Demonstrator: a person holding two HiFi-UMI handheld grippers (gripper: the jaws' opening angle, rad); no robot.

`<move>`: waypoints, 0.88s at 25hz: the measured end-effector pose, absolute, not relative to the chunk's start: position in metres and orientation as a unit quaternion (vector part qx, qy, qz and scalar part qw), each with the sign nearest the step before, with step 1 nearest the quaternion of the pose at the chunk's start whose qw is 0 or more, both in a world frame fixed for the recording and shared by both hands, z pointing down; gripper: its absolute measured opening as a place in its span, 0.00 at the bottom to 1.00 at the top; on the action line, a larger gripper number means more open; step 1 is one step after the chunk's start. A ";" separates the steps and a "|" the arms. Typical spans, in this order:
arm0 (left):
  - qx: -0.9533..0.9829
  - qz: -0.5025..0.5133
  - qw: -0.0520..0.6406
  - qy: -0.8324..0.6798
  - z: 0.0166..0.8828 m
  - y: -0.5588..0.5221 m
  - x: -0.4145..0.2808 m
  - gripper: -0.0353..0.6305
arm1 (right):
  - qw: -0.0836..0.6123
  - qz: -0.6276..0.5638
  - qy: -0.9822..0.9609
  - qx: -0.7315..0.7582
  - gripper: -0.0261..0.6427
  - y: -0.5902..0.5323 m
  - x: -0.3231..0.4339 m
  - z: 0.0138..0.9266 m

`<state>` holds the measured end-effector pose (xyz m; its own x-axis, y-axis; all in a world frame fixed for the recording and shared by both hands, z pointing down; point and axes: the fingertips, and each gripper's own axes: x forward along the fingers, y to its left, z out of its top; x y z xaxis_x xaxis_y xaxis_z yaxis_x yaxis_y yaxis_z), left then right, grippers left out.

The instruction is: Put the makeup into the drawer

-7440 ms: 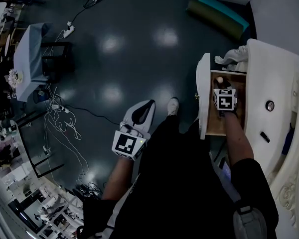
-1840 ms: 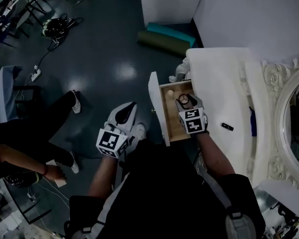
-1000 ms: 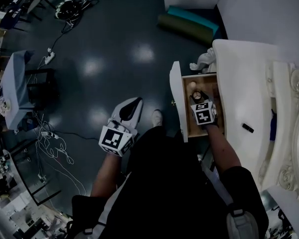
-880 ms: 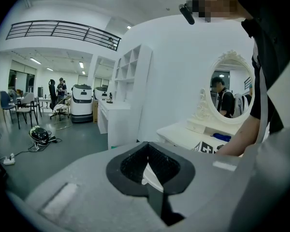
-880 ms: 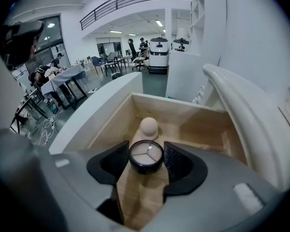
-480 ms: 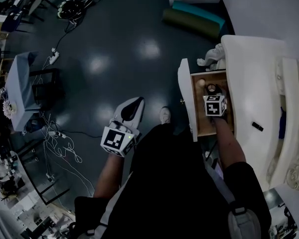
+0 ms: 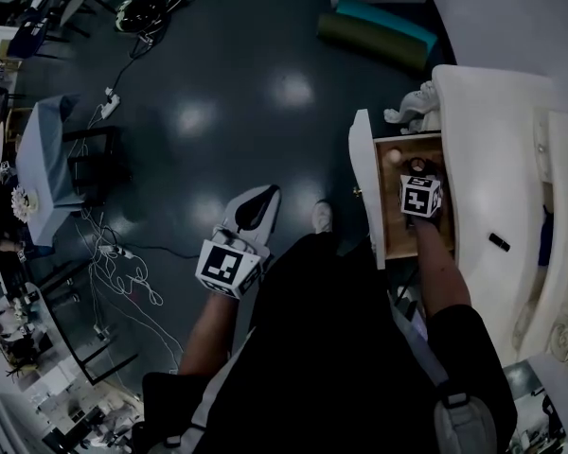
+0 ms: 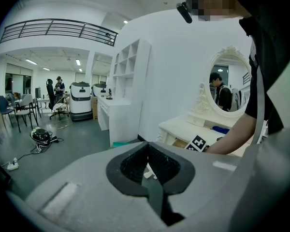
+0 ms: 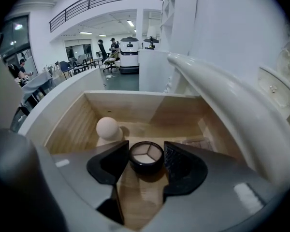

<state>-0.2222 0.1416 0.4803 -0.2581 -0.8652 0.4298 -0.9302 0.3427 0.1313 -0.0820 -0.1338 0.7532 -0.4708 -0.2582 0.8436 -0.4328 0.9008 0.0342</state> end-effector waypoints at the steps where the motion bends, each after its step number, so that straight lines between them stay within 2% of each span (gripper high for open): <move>1: 0.568 0.076 0.219 -0.789 0.481 0.142 -0.222 0.06 | 0.474 0.095 -0.851 0.205 0.37 -0.134 -0.082 0.754; 12: 0.567 0.078 0.219 -0.790 0.479 0.139 -0.225 0.06 | 0.489 0.112 -0.841 0.203 0.38 -0.130 -0.068 0.769; 17: 0.569 0.075 0.219 -0.789 0.481 0.134 -0.223 0.06 | 0.484 0.117 -0.843 0.203 0.43 -0.132 -0.067 0.766; 22: 0.575 0.068 0.219 -0.785 0.481 0.129 -0.223 0.06 | 0.477 0.111 -0.848 0.205 0.43 -0.134 -0.063 0.765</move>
<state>-0.2226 0.1286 0.4808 -0.2422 -0.8737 0.4219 -0.9335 0.3284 0.1442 -0.0630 -0.1345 0.7650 -0.4613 -0.2418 0.8537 -0.4538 0.8911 0.0071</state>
